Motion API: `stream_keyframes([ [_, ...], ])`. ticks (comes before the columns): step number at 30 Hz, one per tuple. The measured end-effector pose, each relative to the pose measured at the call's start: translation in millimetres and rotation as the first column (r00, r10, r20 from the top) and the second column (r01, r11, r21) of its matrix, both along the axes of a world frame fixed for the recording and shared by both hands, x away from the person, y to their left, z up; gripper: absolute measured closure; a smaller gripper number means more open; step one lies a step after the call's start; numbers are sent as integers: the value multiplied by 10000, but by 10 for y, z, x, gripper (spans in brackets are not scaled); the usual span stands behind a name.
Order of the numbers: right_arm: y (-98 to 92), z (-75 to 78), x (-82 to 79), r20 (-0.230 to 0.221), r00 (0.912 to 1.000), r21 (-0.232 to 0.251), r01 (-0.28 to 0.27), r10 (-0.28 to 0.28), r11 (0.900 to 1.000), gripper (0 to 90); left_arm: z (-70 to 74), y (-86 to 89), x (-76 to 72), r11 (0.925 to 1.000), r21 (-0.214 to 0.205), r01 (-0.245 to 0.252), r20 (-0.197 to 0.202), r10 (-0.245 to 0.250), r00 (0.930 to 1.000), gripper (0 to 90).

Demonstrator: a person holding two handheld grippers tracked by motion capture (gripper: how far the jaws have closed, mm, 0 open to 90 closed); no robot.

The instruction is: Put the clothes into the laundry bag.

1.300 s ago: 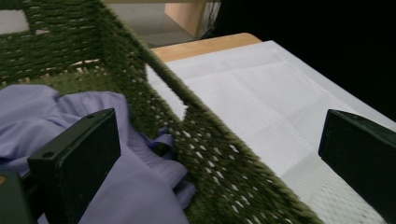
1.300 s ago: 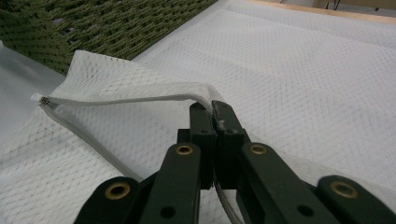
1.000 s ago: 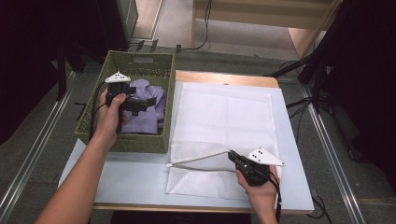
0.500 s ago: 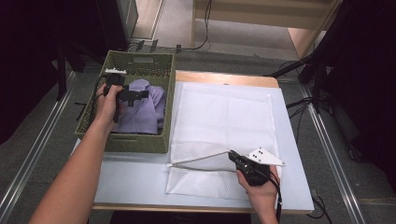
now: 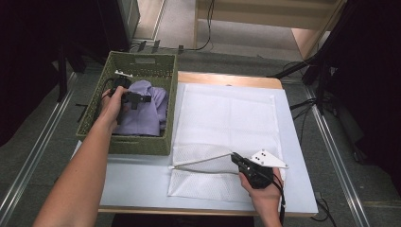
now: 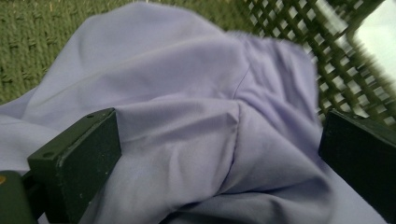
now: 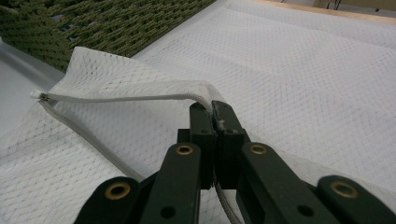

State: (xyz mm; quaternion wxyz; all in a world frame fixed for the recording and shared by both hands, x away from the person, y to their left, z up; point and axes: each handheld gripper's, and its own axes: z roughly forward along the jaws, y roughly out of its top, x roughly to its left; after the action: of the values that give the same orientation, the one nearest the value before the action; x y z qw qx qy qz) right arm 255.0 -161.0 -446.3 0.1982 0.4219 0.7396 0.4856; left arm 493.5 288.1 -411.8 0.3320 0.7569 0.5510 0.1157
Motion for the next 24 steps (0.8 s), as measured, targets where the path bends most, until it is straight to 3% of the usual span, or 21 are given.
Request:
stream_keyframes([
  [2, 1, -1, 0, 15, 10000, -2, -29, 29, 10000, 889, -36, -5, 10, 10000, 68, -5, -189, 6, 9998, 0],
  [5, 2, -1, -1, 7, 10000, -8, -33, 33, 10000, 889, -118, -35, 26, 9986, 509, -135, -300, 151, 9994, 0],
  [7, 0, 0, -2, -9, 10000, -1, -17, 17, 10000, 889, -167, -41, 41, 9978, 180, -643, -443, 650, 9969, 0],
  [8, 0, 0, -4, -51, 10000, -3, 14, -14, 10000, 889, -200, -35, 48, 9968, 116, -785, -746, 791, 9941, 0],
  [10, -2, -3, -1, -65, 10000, -28, -9, 9, 10000, 889, -273, -37, 53, 9933, 598, -987, -1183, 1052, 9874, 0],
  [16, 5, -8, 0, -77, 10000, -30, -40, 40, 10000, 889, -303, -110, 50, 9862, 1233, -1102, -1121, 1242, 9859, 8],
  [19, 10, -10, 1, -69, 10000, -51, -47, 47, 10000, 889, -298, -138, 48, 9854, 1338, -1054, -1134, 1209, 9862, 9],
  [21, 12, -10, 1, -55, 10000, -70, -57, 56, 10000, 889, -272, -142, 44, 9863, 1338, -967, -1235, 1135, 9858, 84],
  [23, 15, -11, 2, -58, 10000, -71, -48, 48, 10000, 889, -239, -132, 36, 9806, 1727, -930, -1210, 1148, 9860, 217],
  [24, 15, -11, 2, -66, 10000, -82, -52, 51, 10000, 889, -217, -131, 26, 9845, 1580, -768, -1224, 967, 9878, 299],
])
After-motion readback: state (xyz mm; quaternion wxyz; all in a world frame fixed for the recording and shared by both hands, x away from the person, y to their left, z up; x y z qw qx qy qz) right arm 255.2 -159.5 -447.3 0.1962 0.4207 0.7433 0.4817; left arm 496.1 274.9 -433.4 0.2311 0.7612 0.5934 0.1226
